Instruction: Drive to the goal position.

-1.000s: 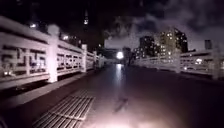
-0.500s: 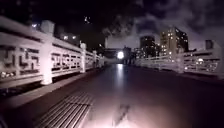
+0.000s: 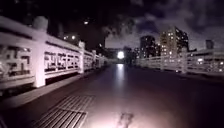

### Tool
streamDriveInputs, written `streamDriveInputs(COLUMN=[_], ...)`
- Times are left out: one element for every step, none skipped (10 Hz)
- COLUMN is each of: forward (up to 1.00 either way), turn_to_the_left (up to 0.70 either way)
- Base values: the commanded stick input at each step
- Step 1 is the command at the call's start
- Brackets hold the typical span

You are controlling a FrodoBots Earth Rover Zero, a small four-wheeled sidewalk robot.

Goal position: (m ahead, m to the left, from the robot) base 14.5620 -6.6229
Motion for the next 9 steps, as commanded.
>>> streamDriveInputs(forward=[0.45,0.45,0.45,0.45,0.45,0.45,0.45,0.45,0.45], turn_to_the_left=[0.0,0.0,0.0,0.0,0.0,0.0,0.0,0.0,0.0])
